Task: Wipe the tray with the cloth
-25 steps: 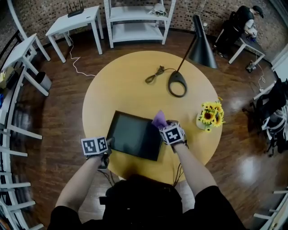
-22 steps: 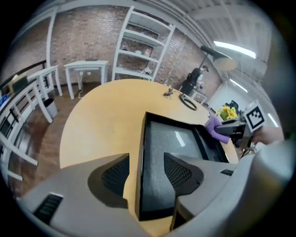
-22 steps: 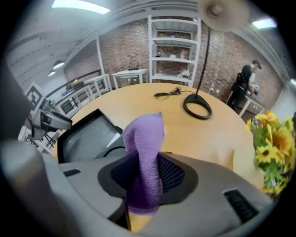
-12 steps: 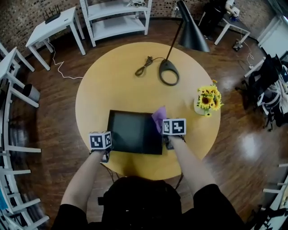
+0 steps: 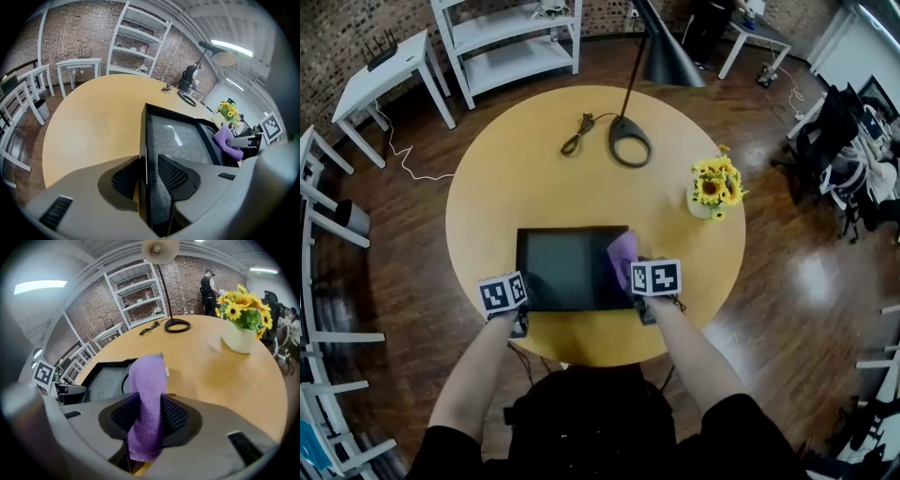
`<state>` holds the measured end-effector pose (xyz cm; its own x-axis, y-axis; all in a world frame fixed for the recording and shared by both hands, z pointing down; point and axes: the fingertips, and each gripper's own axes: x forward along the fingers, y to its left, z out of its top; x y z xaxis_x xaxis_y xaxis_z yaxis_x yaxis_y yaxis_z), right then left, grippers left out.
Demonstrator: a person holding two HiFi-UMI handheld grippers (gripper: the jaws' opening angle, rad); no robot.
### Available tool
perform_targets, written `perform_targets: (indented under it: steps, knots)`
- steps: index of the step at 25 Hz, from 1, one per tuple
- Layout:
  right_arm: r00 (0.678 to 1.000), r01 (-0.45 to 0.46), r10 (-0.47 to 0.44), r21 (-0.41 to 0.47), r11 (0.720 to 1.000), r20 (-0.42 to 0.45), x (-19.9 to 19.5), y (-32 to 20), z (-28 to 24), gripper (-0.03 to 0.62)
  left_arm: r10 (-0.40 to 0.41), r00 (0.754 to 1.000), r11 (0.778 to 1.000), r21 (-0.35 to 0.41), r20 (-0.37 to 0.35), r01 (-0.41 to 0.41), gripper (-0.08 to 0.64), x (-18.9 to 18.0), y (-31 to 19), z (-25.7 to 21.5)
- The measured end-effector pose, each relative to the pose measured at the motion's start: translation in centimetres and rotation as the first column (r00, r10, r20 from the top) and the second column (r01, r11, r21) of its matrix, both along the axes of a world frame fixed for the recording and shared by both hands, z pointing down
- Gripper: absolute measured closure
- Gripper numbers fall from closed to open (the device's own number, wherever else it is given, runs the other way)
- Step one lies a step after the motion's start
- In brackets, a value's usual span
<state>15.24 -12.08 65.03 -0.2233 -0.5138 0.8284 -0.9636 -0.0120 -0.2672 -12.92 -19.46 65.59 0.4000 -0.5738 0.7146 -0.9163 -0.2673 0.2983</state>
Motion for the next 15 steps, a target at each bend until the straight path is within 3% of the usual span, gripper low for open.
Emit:
perform_targets:
  steps: [9,15]
  knots:
    - [0.998,0.000,0.001,-0.016,1.000,0.061,-1.5,6.7,0.4,0.449,-0.033,0.999,0.999,-0.015,-0.015,0.033,0.443,0.0,-0.6,0.2]
    - [0.996,-0.038,0.039,-0.015,0.999,0.086,-1.6,7.7,0.9,0.457,-0.049,0.999,0.999,-0.019,-0.022,0.049,0.443,0.0,-0.6,0.3]
